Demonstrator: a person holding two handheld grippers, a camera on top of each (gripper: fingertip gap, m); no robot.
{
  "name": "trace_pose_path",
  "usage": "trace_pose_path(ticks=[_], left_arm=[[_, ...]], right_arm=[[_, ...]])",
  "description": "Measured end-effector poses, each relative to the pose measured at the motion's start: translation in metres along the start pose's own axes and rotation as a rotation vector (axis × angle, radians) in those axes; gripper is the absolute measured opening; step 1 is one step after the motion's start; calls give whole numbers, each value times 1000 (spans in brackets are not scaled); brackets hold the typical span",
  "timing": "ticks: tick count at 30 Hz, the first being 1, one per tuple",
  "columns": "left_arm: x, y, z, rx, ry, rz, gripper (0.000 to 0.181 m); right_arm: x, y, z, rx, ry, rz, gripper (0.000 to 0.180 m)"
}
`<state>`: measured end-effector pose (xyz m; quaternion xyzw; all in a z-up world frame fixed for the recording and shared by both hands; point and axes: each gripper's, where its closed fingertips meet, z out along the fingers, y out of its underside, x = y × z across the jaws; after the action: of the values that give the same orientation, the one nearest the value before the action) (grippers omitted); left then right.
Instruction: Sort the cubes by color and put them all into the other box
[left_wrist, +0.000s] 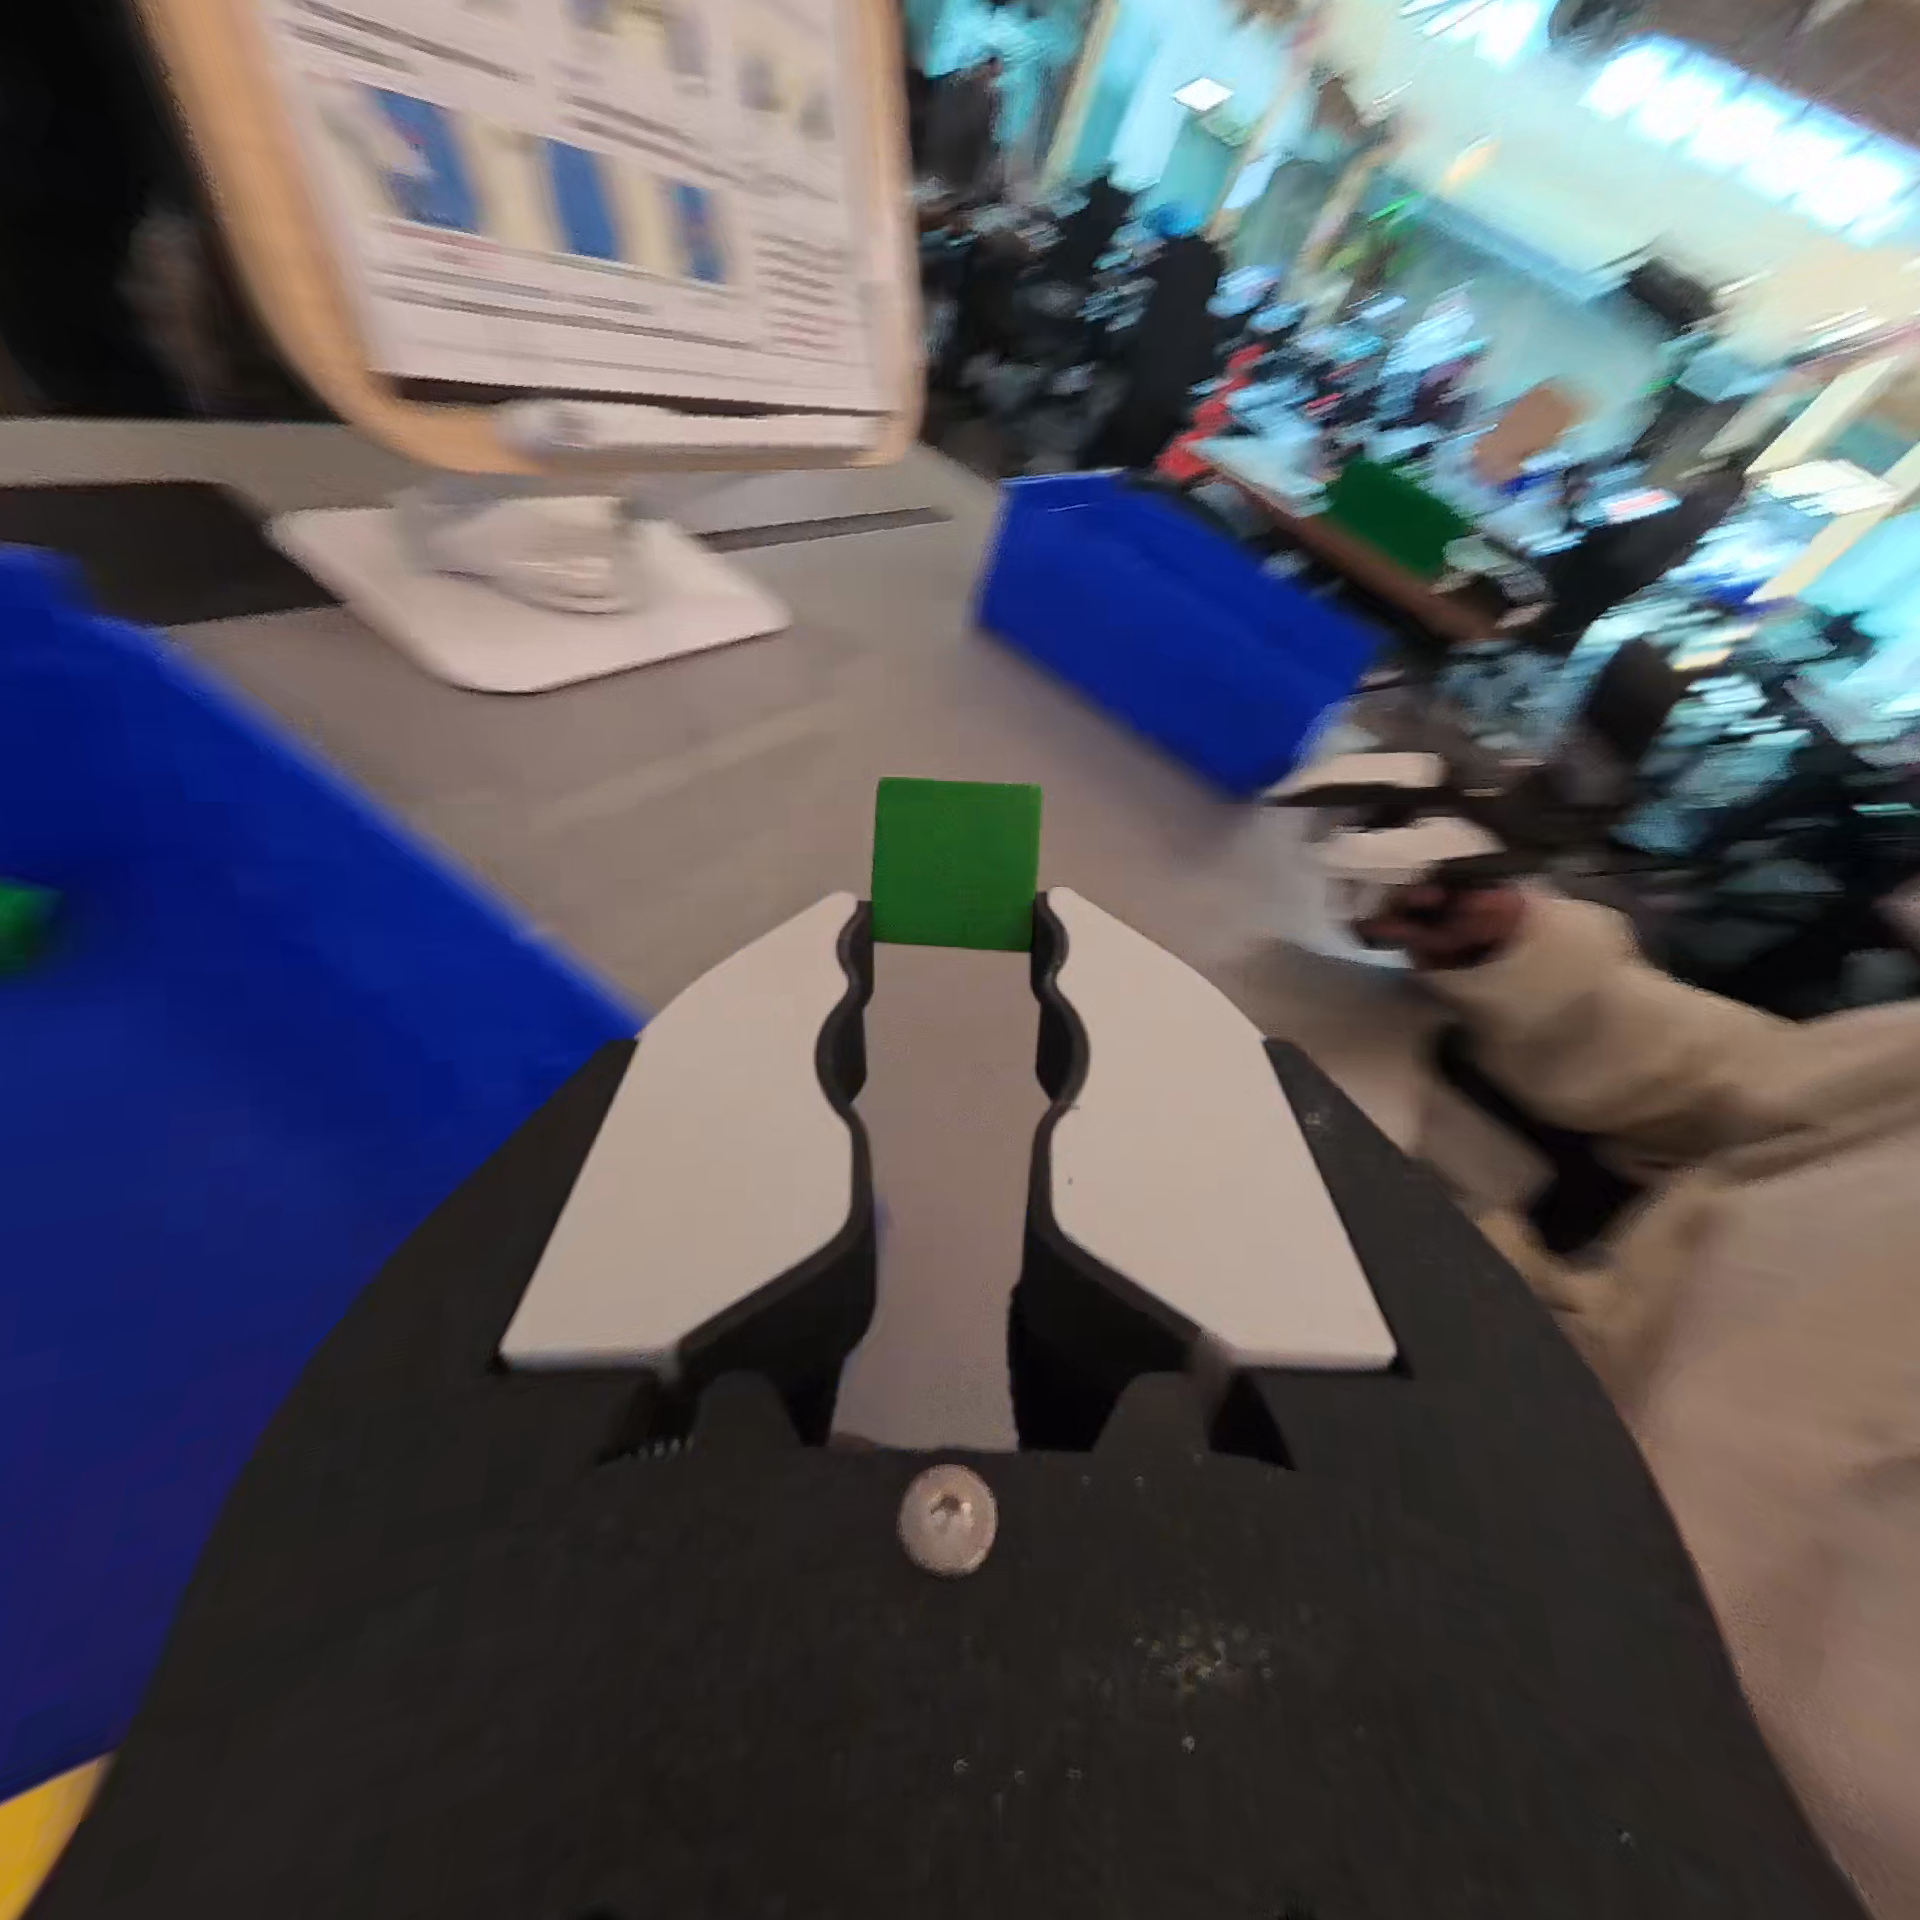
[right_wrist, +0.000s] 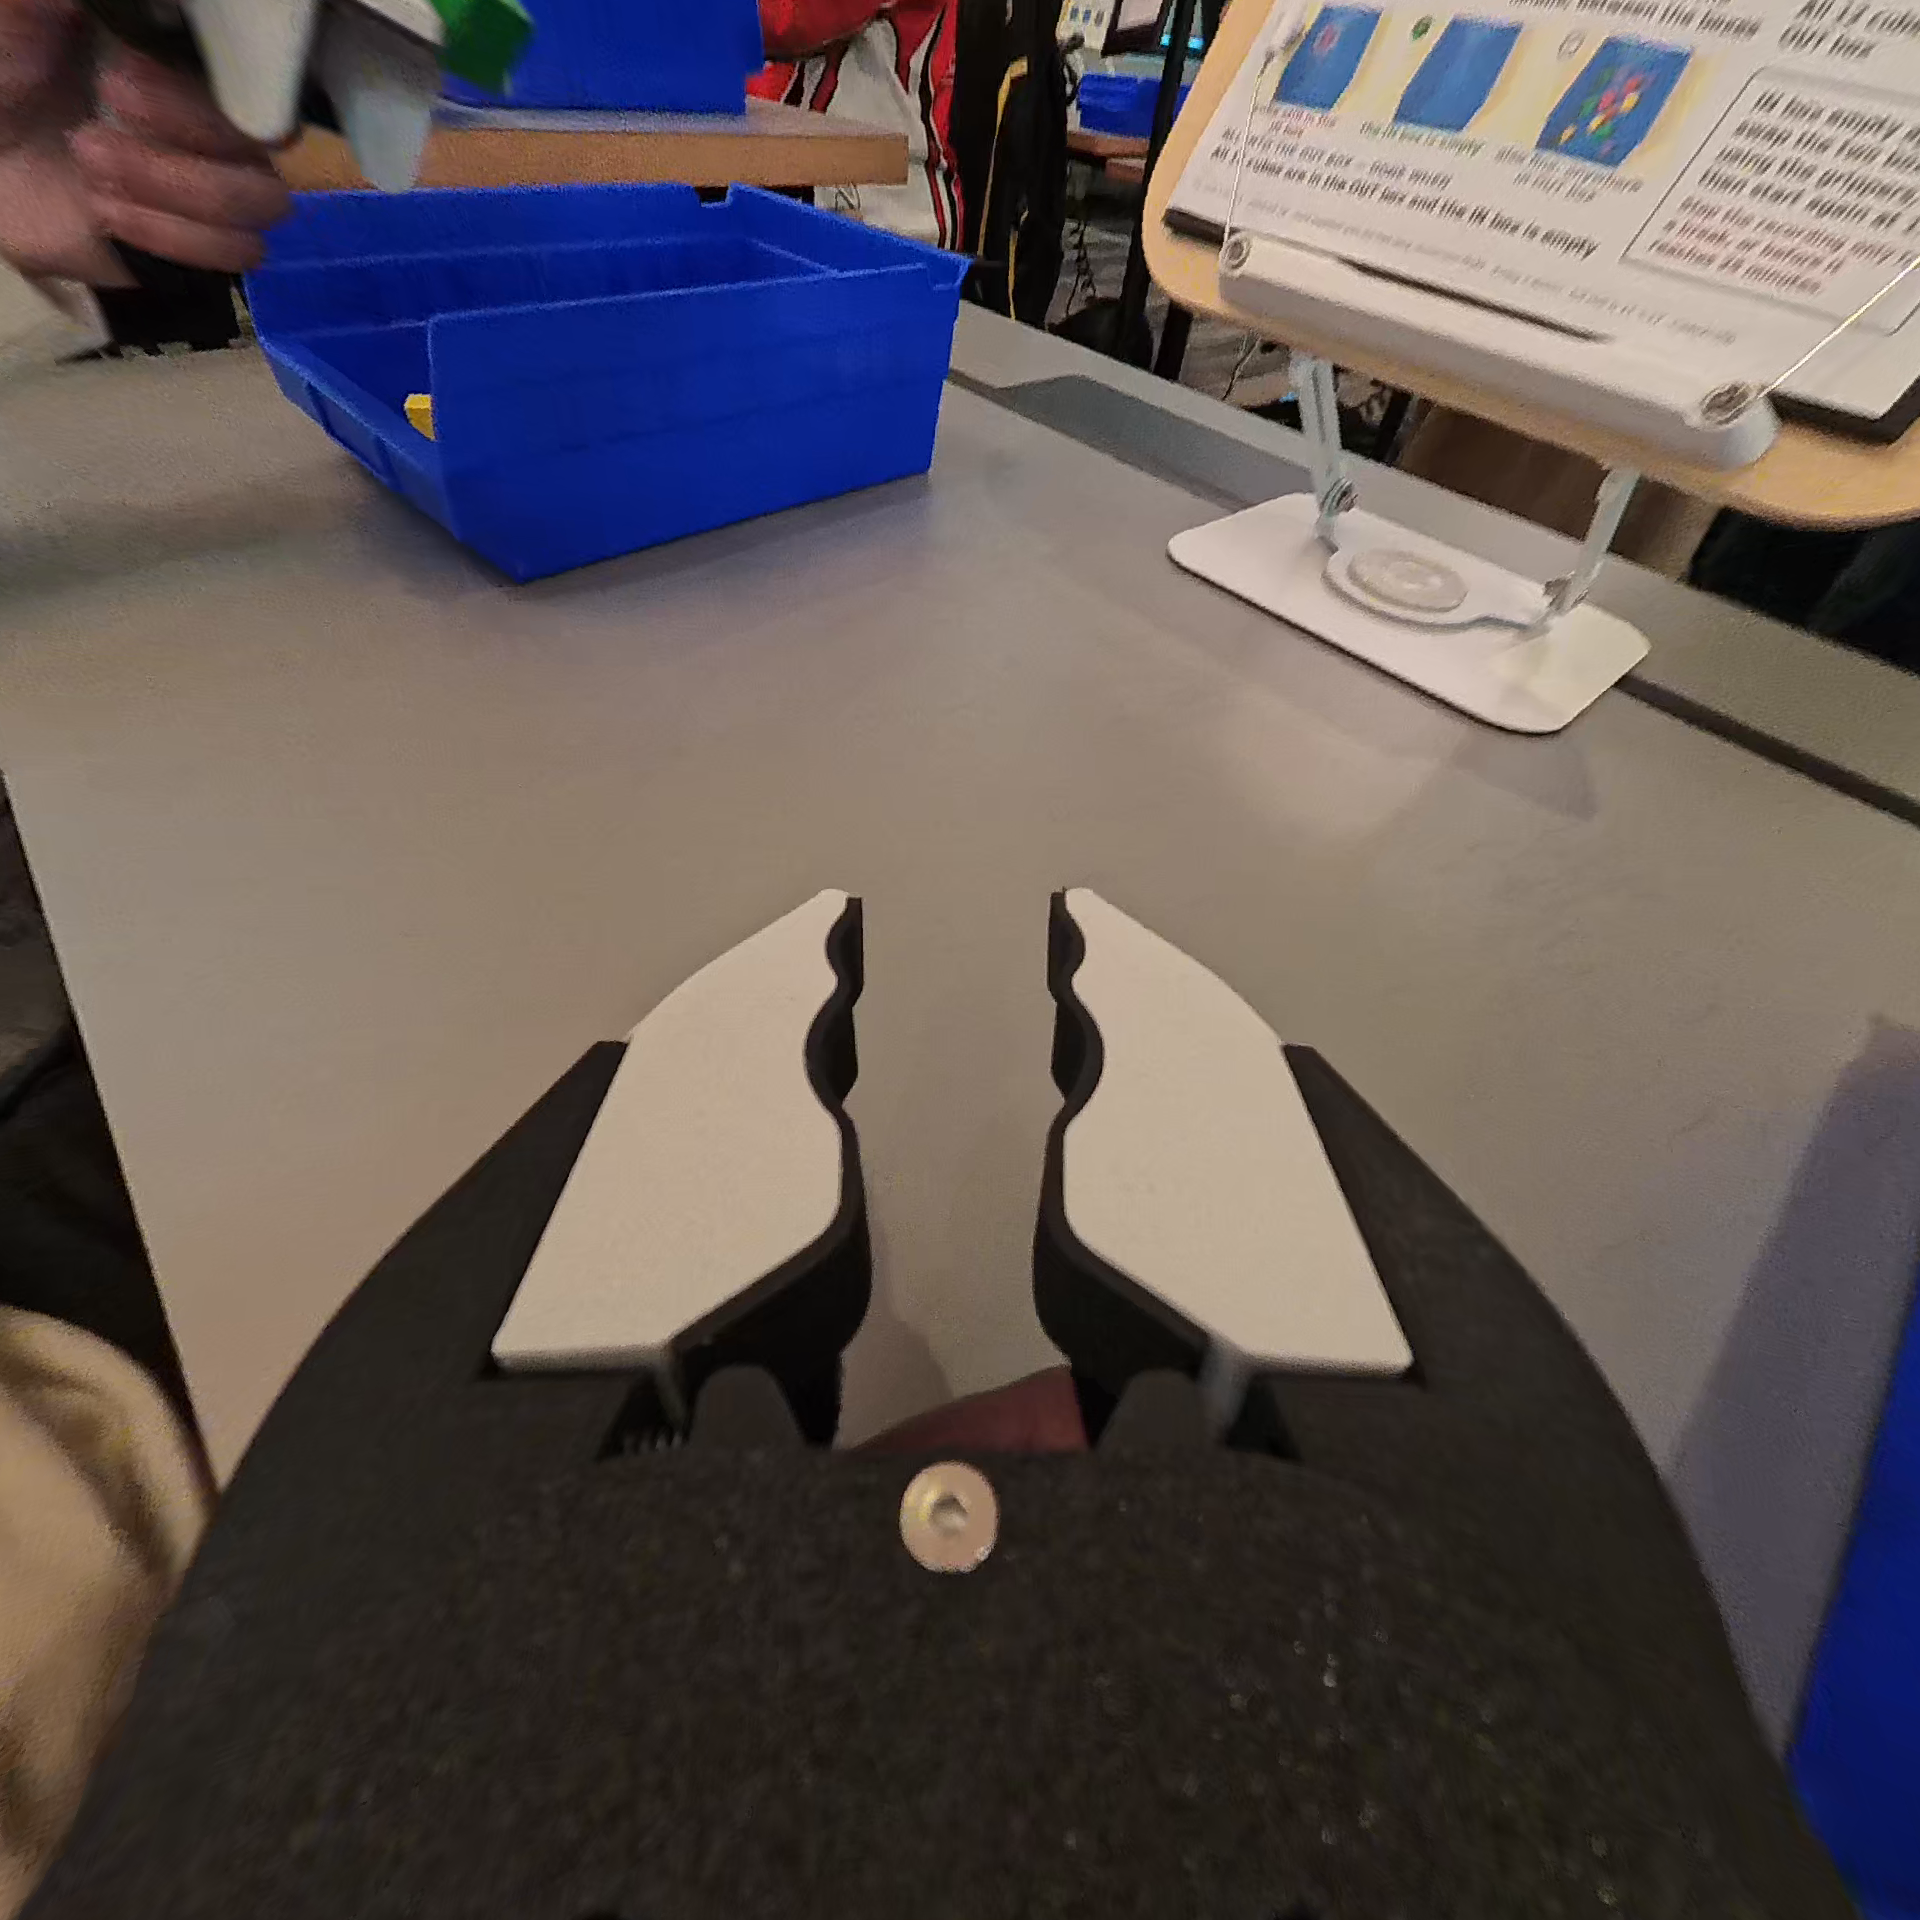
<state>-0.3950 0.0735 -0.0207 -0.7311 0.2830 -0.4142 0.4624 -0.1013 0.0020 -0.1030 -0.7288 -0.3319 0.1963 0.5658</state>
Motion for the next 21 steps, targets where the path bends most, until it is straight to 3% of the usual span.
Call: trace_pose_path(ticks=[5,9,14,21], left_arm=[[103,38,41,-6,357,-173,28],[155,62,82,-82,592,-423,28],[182,90,112,-170,666,-497,28],[197,98,126,-203,736,-569,28]], right_arm=[[-12,-10,1,98,-52,-139,42],[-59,-46,10,236,-61,-412,44],[-95,-54,24,270,-91,-572,43],[-110,-45,26,264,-114,-587,42]])
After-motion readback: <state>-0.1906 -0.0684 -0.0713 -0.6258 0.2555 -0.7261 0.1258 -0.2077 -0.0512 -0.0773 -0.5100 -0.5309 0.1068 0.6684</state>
